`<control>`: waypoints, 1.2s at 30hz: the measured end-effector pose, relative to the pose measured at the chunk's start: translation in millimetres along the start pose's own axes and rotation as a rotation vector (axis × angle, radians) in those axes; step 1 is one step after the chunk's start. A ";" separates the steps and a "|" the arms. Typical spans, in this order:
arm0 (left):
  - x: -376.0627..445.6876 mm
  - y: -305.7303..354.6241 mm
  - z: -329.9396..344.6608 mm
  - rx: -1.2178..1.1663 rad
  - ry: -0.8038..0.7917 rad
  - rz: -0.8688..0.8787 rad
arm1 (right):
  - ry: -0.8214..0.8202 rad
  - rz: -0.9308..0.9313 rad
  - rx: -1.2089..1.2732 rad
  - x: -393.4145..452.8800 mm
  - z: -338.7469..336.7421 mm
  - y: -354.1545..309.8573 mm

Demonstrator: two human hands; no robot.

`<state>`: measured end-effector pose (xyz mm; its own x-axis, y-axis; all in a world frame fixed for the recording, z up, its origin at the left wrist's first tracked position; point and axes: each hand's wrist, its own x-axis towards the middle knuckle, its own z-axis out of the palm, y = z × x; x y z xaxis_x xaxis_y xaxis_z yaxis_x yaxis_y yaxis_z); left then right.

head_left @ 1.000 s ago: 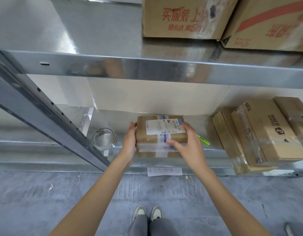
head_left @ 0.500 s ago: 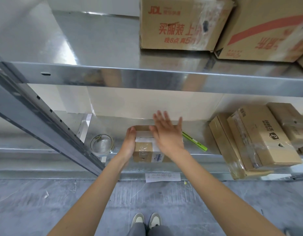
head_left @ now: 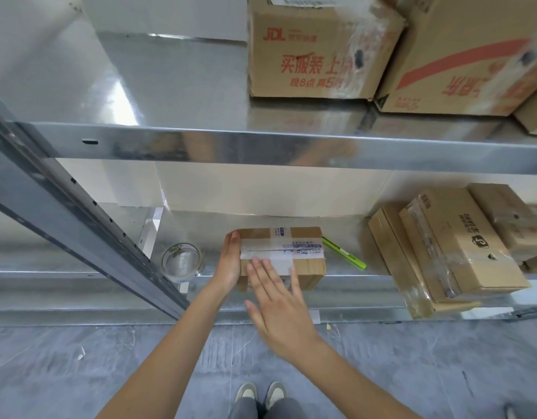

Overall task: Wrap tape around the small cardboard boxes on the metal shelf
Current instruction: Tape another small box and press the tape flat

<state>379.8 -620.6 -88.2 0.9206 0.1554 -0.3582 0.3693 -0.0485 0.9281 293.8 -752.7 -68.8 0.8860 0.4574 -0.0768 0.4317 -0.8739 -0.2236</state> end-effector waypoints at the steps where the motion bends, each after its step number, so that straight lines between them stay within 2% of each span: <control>1: 0.2 1.2 -0.3 0.007 0.008 -0.001 | 0.016 -0.001 0.035 4.3 -3.6 0.3; 3: 1.3 3.0 -0.9 0.007 0.016 -0.006 | 0.114 0.073 0.173 14.9 -14.7 7.3; 4: 0.8 3.3 -1.0 0.014 0.009 -0.013 | 0.228 0.169 0.238 19.9 -19.7 15.3; 6: -1.9 0.4 -2.1 0.024 -0.020 -0.039 | 0.450 0.479 0.393 27.2 -29.9 42.6; 7: -4.4 -2.3 -2.6 0.017 -0.037 -0.064 | 0.463 0.645 0.516 29.0 -32.7 56.9; 9: -11.8 -10.0 -3.4 -0.017 -0.064 -0.122 | 0.336 0.850 0.775 30.8 -27.5 75.6; 11: -23.2 -19.1 -2.6 -0.032 -0.056 -0.132 | 0.287 0.851 0.916 27.6 -13.3 74.7; 15: -52.6 -37.4 2.3 -0.122 0.023 -0.074 | 0.422 0.844 1.084 -5.9 10.6 58.0; 21: -82.7 -23.4 18.3 -0.309 0.104 -0.216 | 0.411 0.933 1.289 -38.0 23.7 57.1; 26: -112.9 -11.6 39.5 -0.288 0.181 -0.119 | 0.492 0.786 1.293 -72.4 9.3 55.8; 32: -173.0 -9.5 60.2 -0.307 0.237 -0.083 | 0.499 0.623 1.352 -123.3 -21.4 54.1; 36: -210.7 3.5 66.0 -0.339 0.263 0.001 | 0.544 0.540 1.403 -147.9 -41.5 49.0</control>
<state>195.6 -718.6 -16.2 0.8411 0.4037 -0.3598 0.2654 0.2716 0.9251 191.0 -870.0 -28.1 0.9610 -0.2194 -0.1683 -0.1563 0.0709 -0.9852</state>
